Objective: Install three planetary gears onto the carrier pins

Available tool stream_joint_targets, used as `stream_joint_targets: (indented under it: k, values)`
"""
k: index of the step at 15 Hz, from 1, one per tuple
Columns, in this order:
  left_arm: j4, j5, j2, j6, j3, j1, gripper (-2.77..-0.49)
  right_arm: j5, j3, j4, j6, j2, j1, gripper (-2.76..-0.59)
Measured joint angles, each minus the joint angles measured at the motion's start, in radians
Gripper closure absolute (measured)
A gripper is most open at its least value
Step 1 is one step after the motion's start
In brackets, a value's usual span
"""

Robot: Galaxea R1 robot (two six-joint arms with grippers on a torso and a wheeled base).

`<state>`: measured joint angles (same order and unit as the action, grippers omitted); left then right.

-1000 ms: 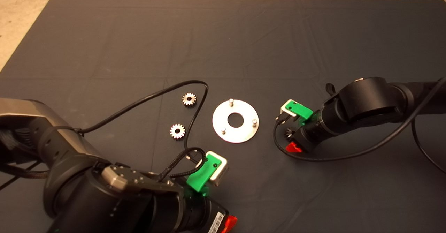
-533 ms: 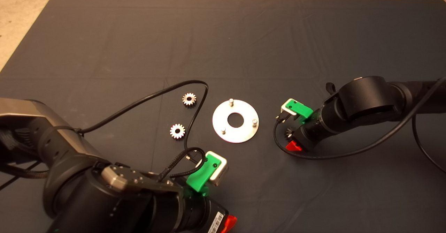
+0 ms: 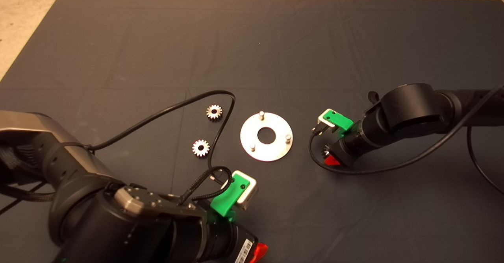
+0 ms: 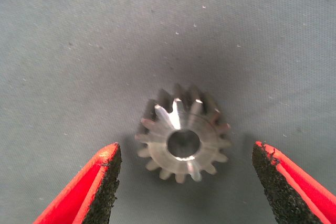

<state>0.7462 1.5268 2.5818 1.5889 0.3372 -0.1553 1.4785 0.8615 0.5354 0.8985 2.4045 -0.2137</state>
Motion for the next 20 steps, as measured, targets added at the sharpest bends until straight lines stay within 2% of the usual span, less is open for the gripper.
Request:
stream_joint_targets:
  k: [1,2,5,6,8,13,20]
  values:
    - [0.000,0.000,0.000,0.000,0.000,0.000,-2.22,-0.019,0.005,0.000,0.000,0.000,0.000,-1.83]
    - [0.000,0.000,0.000,0.000,0.000,0.000,-2.22,-0.029,0.012,0.000,0.000,0.000,0.000,-1.80]
    - [0.000,0.000,0.000,0.000,0.000,0.000,-2.22,-0.035,0.016,0.000,0.000,0.000,0.000,-1.70]
    - [0.000,0.000,0.000,0.000,0.000,0.000,-2.22,-0.035,0.016,0.000,0.000,0.000,0.000,-1.58]
    - [0.000,0.000,0.000,0.000,0.000,0.000,-2.22,-0.035,0.016,0.000,0.000,0.000,0.000,-1.54]
    - [0.000,0.000,-0.002,0.000,0.000,0.000,-2.22,-0.035,0.016,0.000,0.000,0.000,0.000,-1.27]
    - [0.001,0.000,-0.003,0.000,0.000,0.000,-2.22,-0.035,0.016,0.000,0.000,0.000,0.000,-1.12]
